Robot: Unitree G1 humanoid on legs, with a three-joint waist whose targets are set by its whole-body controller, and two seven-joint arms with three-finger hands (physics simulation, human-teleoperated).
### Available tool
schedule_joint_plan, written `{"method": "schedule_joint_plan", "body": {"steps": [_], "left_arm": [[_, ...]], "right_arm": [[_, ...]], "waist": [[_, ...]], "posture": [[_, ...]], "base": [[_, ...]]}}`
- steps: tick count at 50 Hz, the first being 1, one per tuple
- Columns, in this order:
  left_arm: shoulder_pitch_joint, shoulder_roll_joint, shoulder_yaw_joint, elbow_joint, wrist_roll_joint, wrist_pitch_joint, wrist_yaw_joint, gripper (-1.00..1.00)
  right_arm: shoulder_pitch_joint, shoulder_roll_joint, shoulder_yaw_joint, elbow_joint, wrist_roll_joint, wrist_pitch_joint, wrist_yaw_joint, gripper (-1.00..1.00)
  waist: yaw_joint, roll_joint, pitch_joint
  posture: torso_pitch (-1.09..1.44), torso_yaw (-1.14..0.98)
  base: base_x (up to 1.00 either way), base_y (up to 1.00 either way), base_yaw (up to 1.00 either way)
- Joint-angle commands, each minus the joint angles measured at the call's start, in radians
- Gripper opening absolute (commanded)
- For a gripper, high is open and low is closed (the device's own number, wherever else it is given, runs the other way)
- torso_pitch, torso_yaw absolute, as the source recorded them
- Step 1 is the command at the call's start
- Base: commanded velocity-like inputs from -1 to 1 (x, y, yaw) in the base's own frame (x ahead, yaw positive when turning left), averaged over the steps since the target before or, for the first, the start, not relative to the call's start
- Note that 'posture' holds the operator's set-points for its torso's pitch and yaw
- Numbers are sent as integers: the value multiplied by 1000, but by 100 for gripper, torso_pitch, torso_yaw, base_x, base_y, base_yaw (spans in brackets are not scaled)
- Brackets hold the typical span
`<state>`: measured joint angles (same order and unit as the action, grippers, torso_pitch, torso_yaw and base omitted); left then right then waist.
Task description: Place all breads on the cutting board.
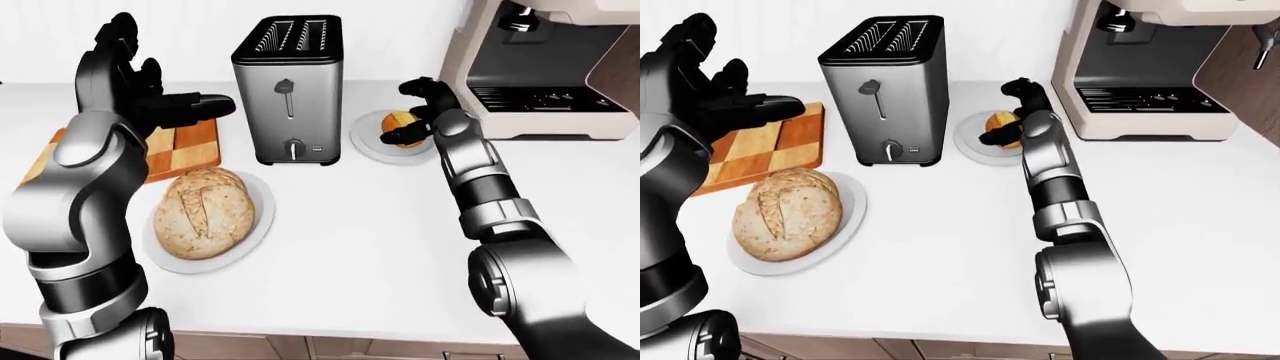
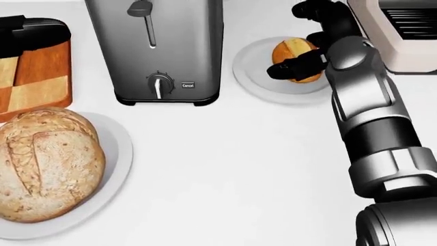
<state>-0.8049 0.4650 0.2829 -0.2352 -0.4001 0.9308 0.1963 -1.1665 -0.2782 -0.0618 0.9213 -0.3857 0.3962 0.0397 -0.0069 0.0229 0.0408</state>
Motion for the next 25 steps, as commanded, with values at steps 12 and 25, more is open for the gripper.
{"method": "schedule_joint_plan", "body": {"steps": [12,25], "left_arm": [[-31,11,8,-21,1,-34,2,100],[-23,8,10,-24,1,-36,3,100]], "right_arm": [[-40,-2,6,-31,-51,-48,-17,37],[-34,7,14,-27,-87,-60,-22,36]], "waist": [[0,1,-31],[0,0,-32]], "posture": [[0,0],[0,0]], "base": [[0,0,0],[0,0,0]]}}
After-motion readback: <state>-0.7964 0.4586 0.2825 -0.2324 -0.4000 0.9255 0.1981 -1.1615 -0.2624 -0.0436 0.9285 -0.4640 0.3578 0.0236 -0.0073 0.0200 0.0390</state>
